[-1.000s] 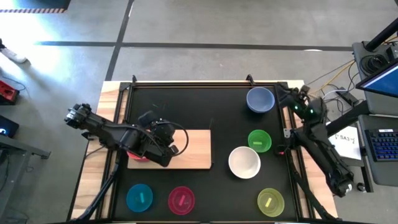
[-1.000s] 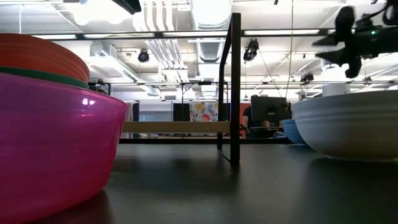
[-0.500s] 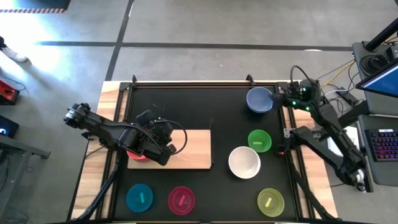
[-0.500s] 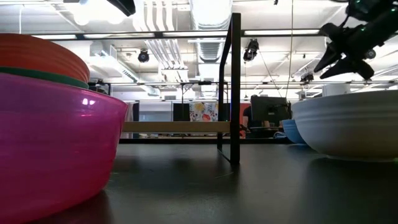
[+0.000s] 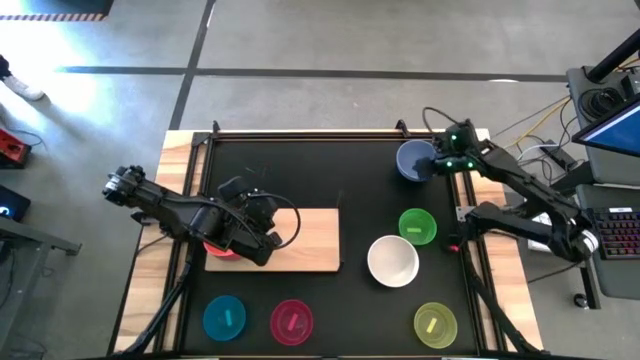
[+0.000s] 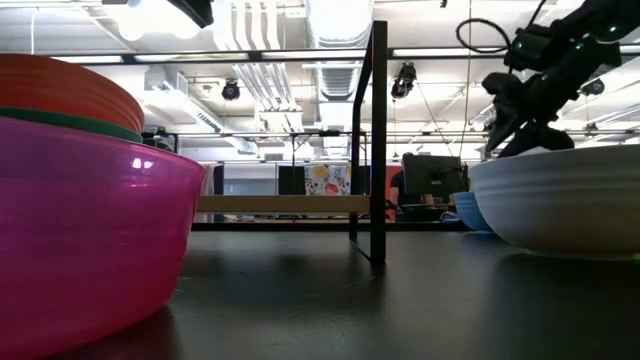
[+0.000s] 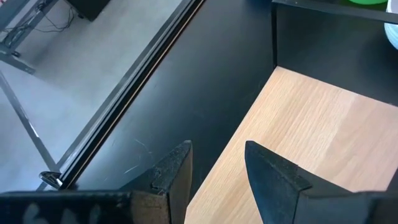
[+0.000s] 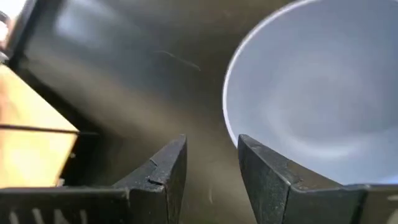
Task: Place and stack bowls onto a shelf
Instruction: Stack the blue bowl on top of the orange bowl on the shelf
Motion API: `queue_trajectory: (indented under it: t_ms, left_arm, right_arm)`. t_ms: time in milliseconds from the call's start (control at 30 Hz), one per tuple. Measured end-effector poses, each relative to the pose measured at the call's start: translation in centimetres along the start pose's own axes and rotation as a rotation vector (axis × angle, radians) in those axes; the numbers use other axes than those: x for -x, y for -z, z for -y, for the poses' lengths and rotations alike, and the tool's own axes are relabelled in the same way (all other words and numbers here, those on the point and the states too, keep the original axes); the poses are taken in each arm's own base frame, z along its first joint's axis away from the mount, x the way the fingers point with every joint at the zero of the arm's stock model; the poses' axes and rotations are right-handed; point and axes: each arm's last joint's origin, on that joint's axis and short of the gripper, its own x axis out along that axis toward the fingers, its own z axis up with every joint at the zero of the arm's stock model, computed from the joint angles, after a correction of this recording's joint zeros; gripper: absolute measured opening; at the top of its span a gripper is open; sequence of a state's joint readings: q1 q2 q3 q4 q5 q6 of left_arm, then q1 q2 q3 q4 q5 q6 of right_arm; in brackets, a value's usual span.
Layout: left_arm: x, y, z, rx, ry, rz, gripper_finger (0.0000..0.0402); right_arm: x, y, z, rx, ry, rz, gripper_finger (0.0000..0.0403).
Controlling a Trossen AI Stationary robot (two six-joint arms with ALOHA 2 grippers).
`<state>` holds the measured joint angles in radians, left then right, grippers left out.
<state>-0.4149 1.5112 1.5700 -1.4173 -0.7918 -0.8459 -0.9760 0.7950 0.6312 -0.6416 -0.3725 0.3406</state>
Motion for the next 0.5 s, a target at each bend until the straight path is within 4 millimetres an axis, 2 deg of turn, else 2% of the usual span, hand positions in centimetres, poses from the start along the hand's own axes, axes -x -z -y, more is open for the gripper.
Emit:
queue_trajectory:
  t_ms: [200,500]
  left_arm:
    - [0.0,0.0,0.0,-0.004,-0.003,-0.004,0.0132]
    - [0.0,0.0,-0.1,-0.004,-0.006,-0.001,0.0132]
  right_arm:
    - [-0.1,0.4,-0.8,0.056,0.104,0.033,0.0131]
    - [-1.5,1.1,-2.2,0.094,0.118,-0.030,0.0131]
